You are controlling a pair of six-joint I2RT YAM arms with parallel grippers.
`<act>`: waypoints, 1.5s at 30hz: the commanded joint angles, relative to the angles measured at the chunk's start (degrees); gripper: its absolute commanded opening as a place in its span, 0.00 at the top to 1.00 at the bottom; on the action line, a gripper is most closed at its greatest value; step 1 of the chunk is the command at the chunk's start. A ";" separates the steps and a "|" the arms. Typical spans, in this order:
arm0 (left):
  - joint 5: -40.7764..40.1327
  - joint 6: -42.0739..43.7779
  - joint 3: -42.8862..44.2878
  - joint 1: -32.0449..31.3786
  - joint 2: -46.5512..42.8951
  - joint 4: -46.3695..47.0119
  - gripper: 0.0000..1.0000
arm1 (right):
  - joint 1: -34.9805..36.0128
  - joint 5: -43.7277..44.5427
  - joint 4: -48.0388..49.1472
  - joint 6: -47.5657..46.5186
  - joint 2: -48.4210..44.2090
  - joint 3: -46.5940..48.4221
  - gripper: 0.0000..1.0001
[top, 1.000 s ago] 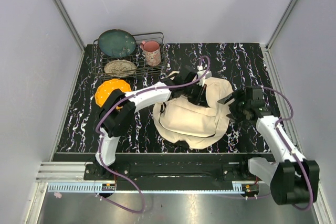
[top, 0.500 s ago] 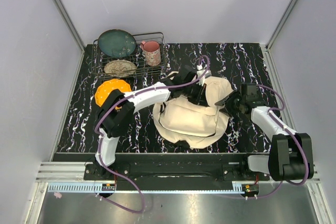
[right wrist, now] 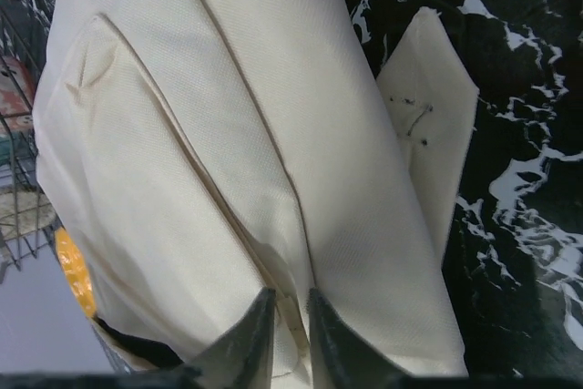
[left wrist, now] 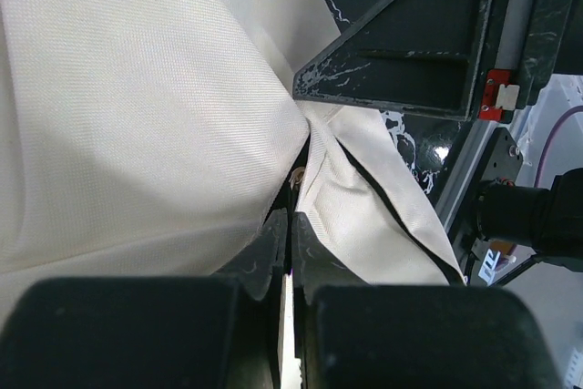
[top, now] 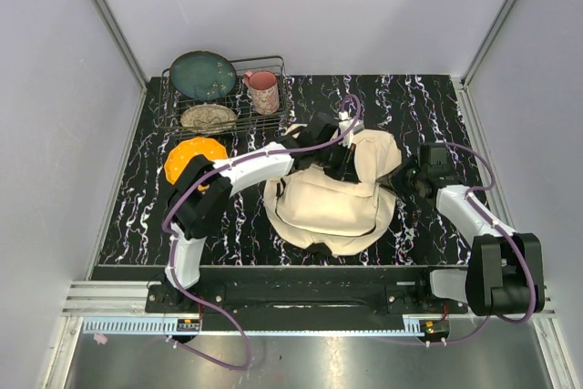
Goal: Pack the student bag
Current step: Unzip the student bag at the center of the board.
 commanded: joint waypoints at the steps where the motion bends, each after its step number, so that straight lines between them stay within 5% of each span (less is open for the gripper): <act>1: -0.25 0.27 -0.80 -0.28 -4.10 1.31 1.00 | 0.00 6.57 -3.08 -1.39 -6.07 2.01 0.64; 5: -0.70 0.45 -1.06 -0.28 -5.07 1.31 1.00 | -0.08 6.33 -0.74 -1.83 -11.61 0.43 0.52; 20: -0.43 0.36 -1.41 -0.28 -6.48 1.75 1.00 | 0.00 -6.77 7.27 -1.56 0.15 2.72 0.55; 25: -0.17 0.27 -1.59 -0.28 -6.30 1.84 1.00 | 0.01 -9.50 10.79 -0.60 2.00 1.66 0.67; 30: -0.69 0.80 -2.20 -0.19 -6.91 1.31 1.00 | -0.08 -7.22 10.01 -0.77 1.39 1.22 1.00; 45: -16.42 3.26 -17.93 8.33 -17.01 -5.72 1.00 | -0.08 2.02 0.86 -7.19 -1.25 3.42 1.00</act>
